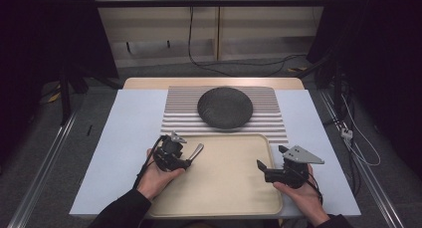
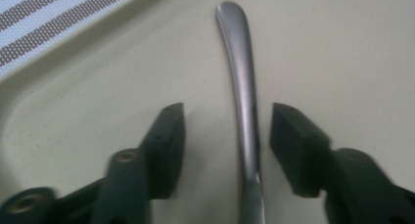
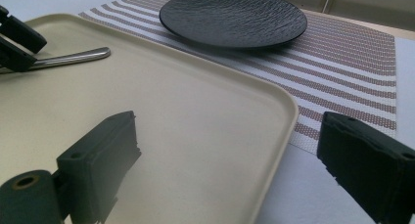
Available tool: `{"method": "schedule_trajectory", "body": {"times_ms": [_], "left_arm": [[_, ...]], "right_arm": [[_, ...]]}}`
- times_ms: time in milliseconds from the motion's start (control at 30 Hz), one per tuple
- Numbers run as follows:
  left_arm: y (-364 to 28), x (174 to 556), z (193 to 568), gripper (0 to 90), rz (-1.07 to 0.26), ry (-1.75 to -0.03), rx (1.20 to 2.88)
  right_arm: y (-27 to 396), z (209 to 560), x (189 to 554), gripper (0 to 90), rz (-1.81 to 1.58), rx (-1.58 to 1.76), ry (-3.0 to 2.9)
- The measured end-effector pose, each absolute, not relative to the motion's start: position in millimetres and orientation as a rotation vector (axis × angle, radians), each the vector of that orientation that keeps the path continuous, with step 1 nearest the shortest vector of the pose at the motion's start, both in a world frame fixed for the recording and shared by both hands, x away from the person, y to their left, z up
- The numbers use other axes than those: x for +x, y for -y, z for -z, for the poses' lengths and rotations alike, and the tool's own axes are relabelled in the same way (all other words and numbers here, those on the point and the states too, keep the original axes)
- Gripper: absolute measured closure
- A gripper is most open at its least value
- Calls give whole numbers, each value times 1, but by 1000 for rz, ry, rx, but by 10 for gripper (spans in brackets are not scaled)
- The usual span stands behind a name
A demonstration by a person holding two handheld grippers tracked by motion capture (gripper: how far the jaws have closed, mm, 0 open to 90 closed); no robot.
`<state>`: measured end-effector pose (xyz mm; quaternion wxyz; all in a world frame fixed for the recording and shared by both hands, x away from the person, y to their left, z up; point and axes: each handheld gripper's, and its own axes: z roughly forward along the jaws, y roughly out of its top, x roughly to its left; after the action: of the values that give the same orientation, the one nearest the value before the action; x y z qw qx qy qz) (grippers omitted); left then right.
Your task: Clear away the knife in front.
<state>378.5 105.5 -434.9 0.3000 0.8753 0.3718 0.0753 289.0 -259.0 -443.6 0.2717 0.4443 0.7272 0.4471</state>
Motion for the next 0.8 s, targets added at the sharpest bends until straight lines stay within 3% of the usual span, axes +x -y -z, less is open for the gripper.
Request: {"method": "schedule_trajectory", "body": {"times_ms": [233, 333, 500, 667, 800], "left_arm": [[-108, 383, 426, 195, -227, -980, 2282], [-105, 384, 422, 145, -250, -956, 2259], [-96, 376, 411, 121, -261, -810, 2272], [-81, 371, 407, 247, -285, -706, 2279], [-74, 369, 412, 241, -268, -676, 2291]], "right_arm": [[259, 444, 290, 81, -1200, 1195, -1963], [259, 444, 290, 81, -1201, 1197, -1961], [259, 444, 290, 81, -1199, 1198, -1958], [259, 444, 290, 81, -1202, 1196, -1959], [259, 444, 290, 81, -1202, 1199, -1959]]}}
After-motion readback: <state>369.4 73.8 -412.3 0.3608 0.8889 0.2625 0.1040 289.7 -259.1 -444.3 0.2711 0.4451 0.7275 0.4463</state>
